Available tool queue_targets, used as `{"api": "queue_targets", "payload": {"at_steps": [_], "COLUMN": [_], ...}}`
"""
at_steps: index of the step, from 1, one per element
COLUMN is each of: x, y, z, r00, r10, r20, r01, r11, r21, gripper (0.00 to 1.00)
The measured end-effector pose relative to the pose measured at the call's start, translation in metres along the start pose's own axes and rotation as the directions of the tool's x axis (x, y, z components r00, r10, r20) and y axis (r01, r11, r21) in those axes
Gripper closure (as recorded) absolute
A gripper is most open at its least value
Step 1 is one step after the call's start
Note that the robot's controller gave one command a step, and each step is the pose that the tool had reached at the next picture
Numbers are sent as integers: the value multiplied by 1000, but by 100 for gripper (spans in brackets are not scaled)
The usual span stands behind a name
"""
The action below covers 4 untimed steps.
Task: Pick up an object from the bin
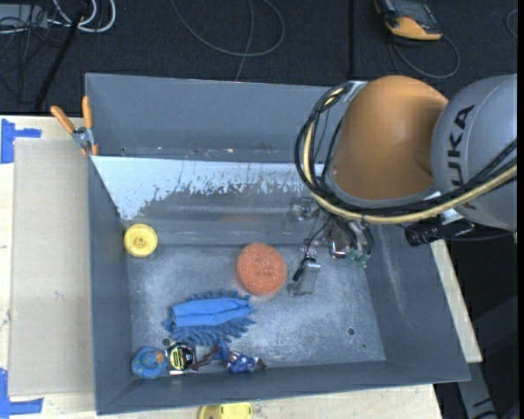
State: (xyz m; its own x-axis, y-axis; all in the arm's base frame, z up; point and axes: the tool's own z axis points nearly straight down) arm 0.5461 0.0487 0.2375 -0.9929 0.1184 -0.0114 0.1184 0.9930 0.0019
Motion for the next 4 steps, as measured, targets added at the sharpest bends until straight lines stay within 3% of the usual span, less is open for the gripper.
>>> {"api": "queue_targets", "payload": {"at_steps": [1,2,3,4], "x": [7,10,-18,14], "y": [37,44,66,56], "z": [70,84,121,144], "r00": [993,989,999,1000], "r10": [122,148,33,29], "r20": [-8,-13,-9,-11], "r01": [-122,-148,-33,-29], "r11": [993,989,999,1000], "r21": [2,3,2,2], "gripper": [0,0,0,0]}}
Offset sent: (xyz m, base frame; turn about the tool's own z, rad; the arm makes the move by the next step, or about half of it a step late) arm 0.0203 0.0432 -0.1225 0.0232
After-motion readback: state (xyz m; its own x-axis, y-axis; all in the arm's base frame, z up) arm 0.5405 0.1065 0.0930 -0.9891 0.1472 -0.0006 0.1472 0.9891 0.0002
